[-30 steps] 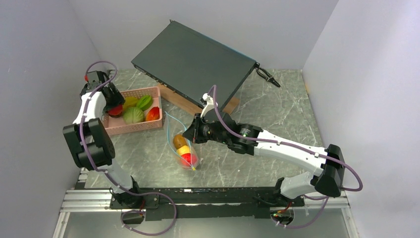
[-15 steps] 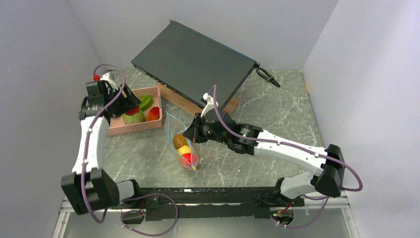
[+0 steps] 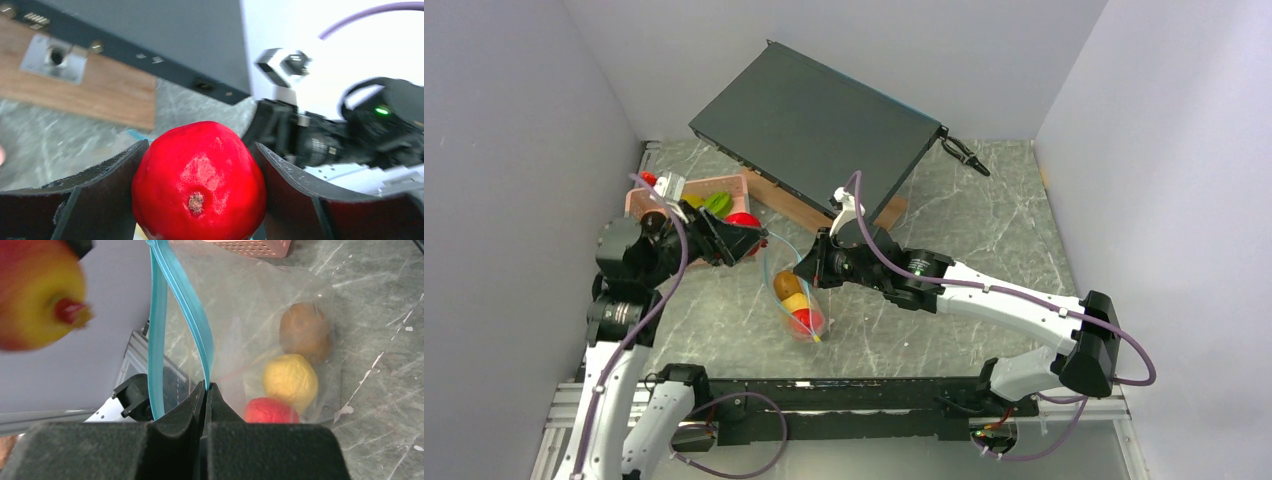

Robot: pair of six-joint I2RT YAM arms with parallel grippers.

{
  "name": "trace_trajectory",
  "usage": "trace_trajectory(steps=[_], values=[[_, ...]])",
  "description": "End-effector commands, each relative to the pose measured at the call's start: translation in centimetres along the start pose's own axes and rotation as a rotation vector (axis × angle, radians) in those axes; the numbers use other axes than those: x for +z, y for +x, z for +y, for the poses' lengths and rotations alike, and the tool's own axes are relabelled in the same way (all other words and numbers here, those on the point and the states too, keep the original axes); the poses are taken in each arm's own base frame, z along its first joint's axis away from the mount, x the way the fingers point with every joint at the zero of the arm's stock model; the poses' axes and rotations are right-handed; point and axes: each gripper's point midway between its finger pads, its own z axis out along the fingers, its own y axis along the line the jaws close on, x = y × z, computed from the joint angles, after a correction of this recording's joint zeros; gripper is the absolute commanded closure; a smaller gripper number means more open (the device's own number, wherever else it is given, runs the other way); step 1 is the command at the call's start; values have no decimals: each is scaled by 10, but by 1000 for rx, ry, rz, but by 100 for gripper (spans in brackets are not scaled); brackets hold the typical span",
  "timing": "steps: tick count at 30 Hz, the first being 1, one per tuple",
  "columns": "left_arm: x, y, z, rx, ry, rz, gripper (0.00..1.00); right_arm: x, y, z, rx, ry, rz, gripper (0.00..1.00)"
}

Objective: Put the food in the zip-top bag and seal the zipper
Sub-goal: Place the fake fruit in the zipper food storage bag.

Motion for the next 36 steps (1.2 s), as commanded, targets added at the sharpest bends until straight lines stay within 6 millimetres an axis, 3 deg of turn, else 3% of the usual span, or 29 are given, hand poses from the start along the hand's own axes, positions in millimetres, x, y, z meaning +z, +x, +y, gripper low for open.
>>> trace_trajectory(steps=[1,7,13,17,23,33,35,36], values=[[-12,-16,-61,62,237,-95,87,-4,-24,22,5,-62,-68,100],[-9,7,-83,82,367,-48,88,-8,-28,26,19,-83,-76,100],[8,27,-85,93,396,-21,86,-12,-30,28,36,-100,-80,100],[20,48,-54,120,240,40,87,-16,-33,28,46,-103,-95,100],[18,68,-32,128,162,79,83,-21,-33,26,56,-113,-96,100],[13,81,-16,136,92,108,61,-22,-33,30,64,-159,-91,100],[14,80,-18,134,104,110,54,-21,-31,31,69,-167,-84,100],[14,80,-17,134,95,109,46,-20,-31,31,73,-169,-80,100]])
